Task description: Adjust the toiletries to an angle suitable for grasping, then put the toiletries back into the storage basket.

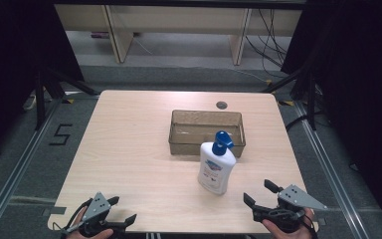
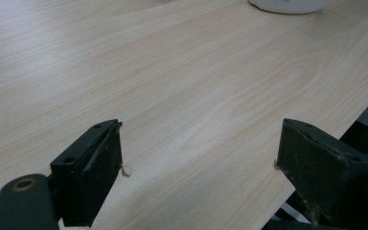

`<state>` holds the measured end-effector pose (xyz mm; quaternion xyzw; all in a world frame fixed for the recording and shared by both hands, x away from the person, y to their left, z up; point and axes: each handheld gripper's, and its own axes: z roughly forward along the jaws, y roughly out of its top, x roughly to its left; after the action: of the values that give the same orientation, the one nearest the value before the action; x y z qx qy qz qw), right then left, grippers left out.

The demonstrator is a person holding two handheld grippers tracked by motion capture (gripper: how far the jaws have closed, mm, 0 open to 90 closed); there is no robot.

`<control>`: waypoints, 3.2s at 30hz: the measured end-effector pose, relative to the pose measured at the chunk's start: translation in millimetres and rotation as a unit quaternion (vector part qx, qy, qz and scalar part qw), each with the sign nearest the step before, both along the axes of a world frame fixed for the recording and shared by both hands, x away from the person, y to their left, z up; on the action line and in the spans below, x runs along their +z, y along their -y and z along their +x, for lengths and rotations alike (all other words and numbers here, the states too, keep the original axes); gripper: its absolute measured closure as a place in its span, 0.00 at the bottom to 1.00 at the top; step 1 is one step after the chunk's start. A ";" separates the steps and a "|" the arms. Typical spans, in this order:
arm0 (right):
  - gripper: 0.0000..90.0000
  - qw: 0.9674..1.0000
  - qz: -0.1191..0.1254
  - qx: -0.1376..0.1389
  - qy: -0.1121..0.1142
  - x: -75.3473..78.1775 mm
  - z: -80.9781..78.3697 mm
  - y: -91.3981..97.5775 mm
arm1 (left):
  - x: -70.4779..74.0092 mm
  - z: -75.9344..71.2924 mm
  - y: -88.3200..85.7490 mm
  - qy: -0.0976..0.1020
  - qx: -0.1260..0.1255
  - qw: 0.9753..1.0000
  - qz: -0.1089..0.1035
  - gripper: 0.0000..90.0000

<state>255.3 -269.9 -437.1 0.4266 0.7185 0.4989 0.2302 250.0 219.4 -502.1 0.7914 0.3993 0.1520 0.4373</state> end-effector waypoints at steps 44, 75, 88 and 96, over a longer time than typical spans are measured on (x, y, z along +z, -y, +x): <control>0.25 0.995 0.006 0.058 0.081 76.6 49.0 -54.3 | 1.5 1.0 0.9 0.005 0.008 1.000 -0.011 0.17; 0.29 0.994 0.006 0.080 0.073 79.5 75.7 -82.0 | 1.0 1.9 6.2 -0.002 -0.005 1.000 -0.014 0.17; 0.54 0.992 0.027 0.097 0.077 81.6 87.1 -88.1 | 0.5 2.2 5.2 0.007 -0.002 1.000 -0.012 0.17; 0.63 0.991 0.026 0.104 0.083 80.3 90.0 -88.2 | 0.4 0.4 3.9 0.007 -0.002 1.000 -0.011 0.17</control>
<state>345.3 -181.6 -356.8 0.3124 0.7239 0.5725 0.2250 250.4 215.5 -501.6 0.7860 0.3968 0.1519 0.4491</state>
